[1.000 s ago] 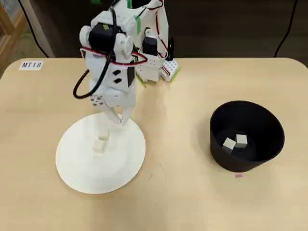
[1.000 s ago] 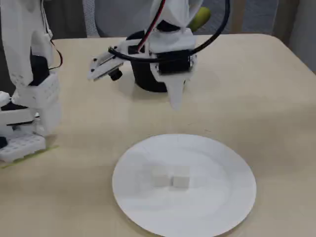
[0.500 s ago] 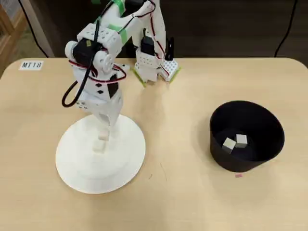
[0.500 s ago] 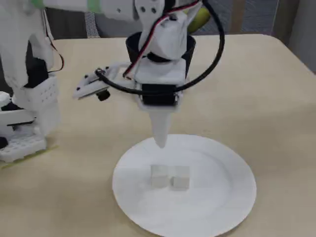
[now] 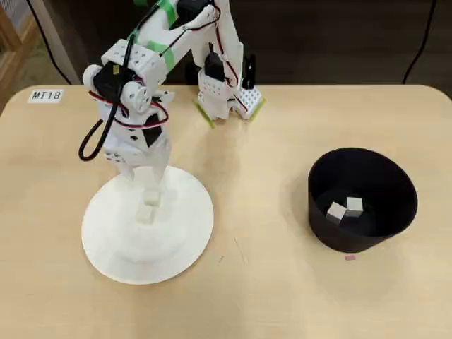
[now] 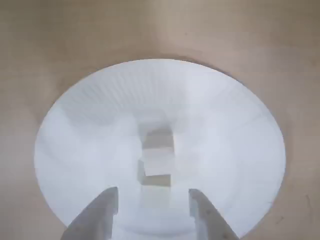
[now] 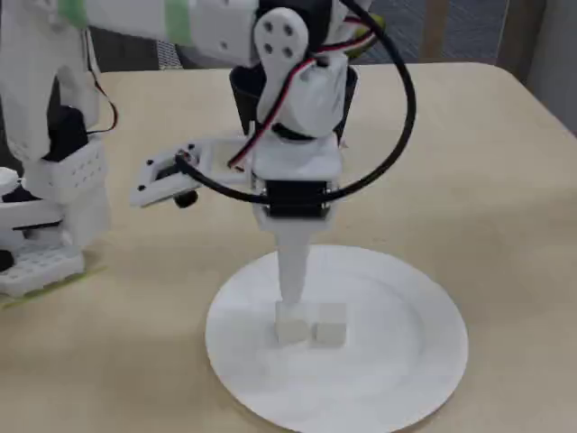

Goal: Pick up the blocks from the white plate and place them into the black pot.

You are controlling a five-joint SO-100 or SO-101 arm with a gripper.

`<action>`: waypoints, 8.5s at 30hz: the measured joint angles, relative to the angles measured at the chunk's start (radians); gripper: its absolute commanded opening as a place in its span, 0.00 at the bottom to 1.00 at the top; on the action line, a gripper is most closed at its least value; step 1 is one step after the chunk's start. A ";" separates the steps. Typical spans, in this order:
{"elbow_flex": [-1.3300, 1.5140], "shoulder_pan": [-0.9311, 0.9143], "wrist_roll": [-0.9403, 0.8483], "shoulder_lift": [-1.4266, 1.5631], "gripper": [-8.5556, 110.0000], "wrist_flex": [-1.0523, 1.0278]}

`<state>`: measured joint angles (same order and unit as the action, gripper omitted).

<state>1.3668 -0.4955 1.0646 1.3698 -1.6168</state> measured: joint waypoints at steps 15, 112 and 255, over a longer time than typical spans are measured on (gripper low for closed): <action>-0.006 0.055 -0.034 -0.095 0.25 0.140; 0.836 1.098 -1.223 0.907 0.31 0.900; 0.968 1.117 -1.155 0.959 0.25 1.224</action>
<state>2.3347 0.6213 -0.0905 2.3286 -0.3927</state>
